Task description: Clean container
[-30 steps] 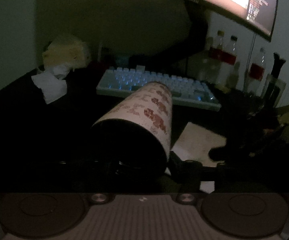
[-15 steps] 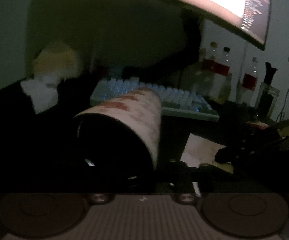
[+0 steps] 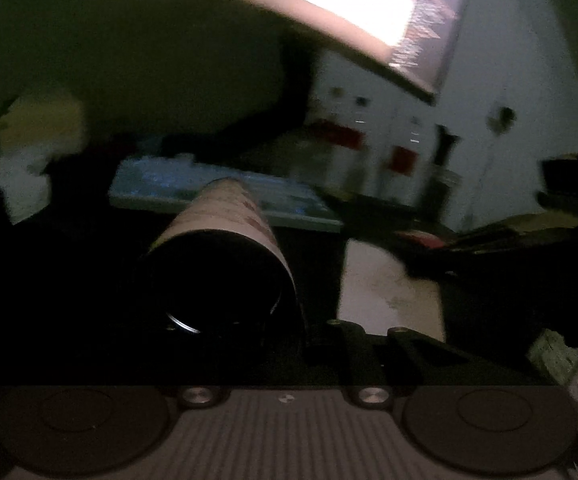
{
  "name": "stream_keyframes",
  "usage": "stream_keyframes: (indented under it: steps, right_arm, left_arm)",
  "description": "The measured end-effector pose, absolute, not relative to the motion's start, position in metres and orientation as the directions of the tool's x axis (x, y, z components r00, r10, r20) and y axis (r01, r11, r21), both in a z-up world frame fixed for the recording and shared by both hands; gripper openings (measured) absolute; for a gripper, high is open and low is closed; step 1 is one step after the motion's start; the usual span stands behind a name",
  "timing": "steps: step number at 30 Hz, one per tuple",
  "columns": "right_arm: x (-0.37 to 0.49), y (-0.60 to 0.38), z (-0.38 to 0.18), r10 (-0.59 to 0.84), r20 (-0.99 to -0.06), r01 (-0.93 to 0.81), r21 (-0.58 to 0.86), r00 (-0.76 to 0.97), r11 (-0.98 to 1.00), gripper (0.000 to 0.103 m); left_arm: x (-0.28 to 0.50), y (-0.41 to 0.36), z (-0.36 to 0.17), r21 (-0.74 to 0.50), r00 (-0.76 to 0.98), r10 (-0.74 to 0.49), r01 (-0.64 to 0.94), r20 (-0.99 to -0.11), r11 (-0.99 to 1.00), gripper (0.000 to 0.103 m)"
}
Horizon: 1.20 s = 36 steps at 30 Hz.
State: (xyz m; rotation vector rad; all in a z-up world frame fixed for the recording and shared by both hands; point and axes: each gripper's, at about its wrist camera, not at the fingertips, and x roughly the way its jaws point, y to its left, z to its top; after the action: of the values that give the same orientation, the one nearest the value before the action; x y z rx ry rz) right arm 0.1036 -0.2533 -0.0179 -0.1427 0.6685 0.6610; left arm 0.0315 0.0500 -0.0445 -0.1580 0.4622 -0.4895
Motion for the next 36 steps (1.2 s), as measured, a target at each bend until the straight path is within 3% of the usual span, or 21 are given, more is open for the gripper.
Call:
stream_keyframes:
  steps: [3, 5, 7, 8, 9, 11, 12, 15, 17, 19, 20, 21, 22, 24, 25, 28, 36]
  right_arm:
    - [0.105, -0.257, -0.033, 0.496, -0.654, -0.585, 0.1, 0.571, 0.805, 0.006]
    - [0.108, -0.256, -0.041, 0.465, -0.681, -0.566, 0.09, 0.566, 0.82, 0.018]
    - [0.106, -0.254, -0.043, 0.48, -0.672, -0.581, 0.091, 0.564, 0.809, 0.072]
    - [0.104, -0.252, -0.044, 0.493, -0.659, -0.588, 0.095, 0.568, 0.803, 0.084]
    - [0.102, -0.249, -0.043, 0.504, -0.647, -0.597, 0.093, 0.572, 0.797, 0.098]
    - [0.098, -0.243, -0.043, 0.523, -0.625, -0.615, 0.086, 0.579, 0.784, 0.102]
    - [0.096, -0.238, -0.045, 0.526, -0.628, -0.631, 0.072, 0.573, 0.772, 0.103]
    - [0.092, -0.222, -0.054, 0.502, -0.661, -0.669, -0.001, 0.558, 0.743, 0.103]
    - [0.09, -0.221, -0.058, 0.51, -0.653, -0.677, -0.006, 0.56, 0.736, 0.097]
    - [0.094, -0.232, -0.06, 0.558, -0.628, -0.662, 0.09, 0.542, 0.744, 0.058]
    - [0.095, -0.236, -0.06, 0.54, -0.619, -0.632, 0.089, 0.571, 0.77, 0.043]
    - [0.096, -0.239, -0.059, 0.521, -0.618, -0.618, 0.071, 0.589, 0.783, 0.006]
    - [0.096, -0.241, -0.059, 0.503, -0.617, -0.607, 0.051, 0.605, 0.793, 0.003]
    - [0.099, -0.25, -0.06, 0.518, -0.611, -0.593, 0.097, 0.599, 0.799, 0.003]
    - [0.1, -0.252, -0.059, 0.514, -0.61, -0.587, 0.097, 0.603, 0.803, 0.002]
    - [0.095, -0.26, -0.053, 0.503, -0.59, -0.567, 0.092, 0.632, 0.819, 0.002]
    - [0.092, -0.277, -0.002, 0.542, -0.482, -0.567, 0.109, 0.688, 0.816, 0.002]
  left_arm:
    - [0.03, 0.037, -0.044, -0.224, 0.773, -0.487, 0.432, -0.406, 0.874, 0.014]
    - [0.03, 0.03, -0.045, -0.21, 0.78, -0.473, 0.424, -0.411, 0.881, 0.015]
    - [0.029, 0.024, -0.044, -0.187, 0.794, -0.455, 0.415, -0.404, 0.89, 0.017]
    - [0.028, 0.022, -0.043, -0.177, 0.802, -0.446, 0.41, -0.397, 0.895, 0.02]
    - [0.027, 0.02, -0.042, -0.168, 0.814, -0.434, 0.401, -0.386, 0.901, 0.032]
    - [0.024, 0.016, -0.038, -0.149, 0.843, -0.403, 0.374, -0.357, 0.915, 0.085]
    - [0.022, 0.014, -0.037, -0.132, 0.873, -0.365, 0.34, -0.324, 0.931, 0.092]
    - [0.028, 0.004, -0.032, -0.108, 0.882, -0.356, 0.339, -0.31, 0.935, 0.091]
    - [0.034, -0.005, -0.03, -0.081, 0.886, -0.33, 0.322, -0.326, 0.943, 0.086]
    - [0.039, -0.009, -0.029, -0.074, 0.885, -0.328, 0.322, -0.332, 0.944, 0.079]
    - [0.042, -0.01, -0.029, -0.079, 0.881, -0.332, 0.325, -0.336, 0.942, 0.072]
    - [0.045, -0.01, -0.029, -0.085, 0.878, -0.331, 0.322, -0.345, 0.943, 0.069]
    - [0.049, -0.011, -0.03, -0.093, 0.875, -0.321, 0.308, -0.363, 0.947, 0.065]
    - [0.057, -0.008, -0.035, -0.121, 0.867, -0.297, 0.271, -0.399, 0.955, 0.047]
    - [0.064, -0.005, -0.039, -0.148, 0.852, -0.304, 0.266, -0.426, 0.952, 0.032]
    - [0.075, 0.006, -0.048, -0.203, 0.843, -0.292, 0.222, -0.452, 0.954, 0.013]
    - [0.067, 0.037, -0.04, -0.322, 0.804, -0.456, 0.347, -0.381, 0.881, 0.008]
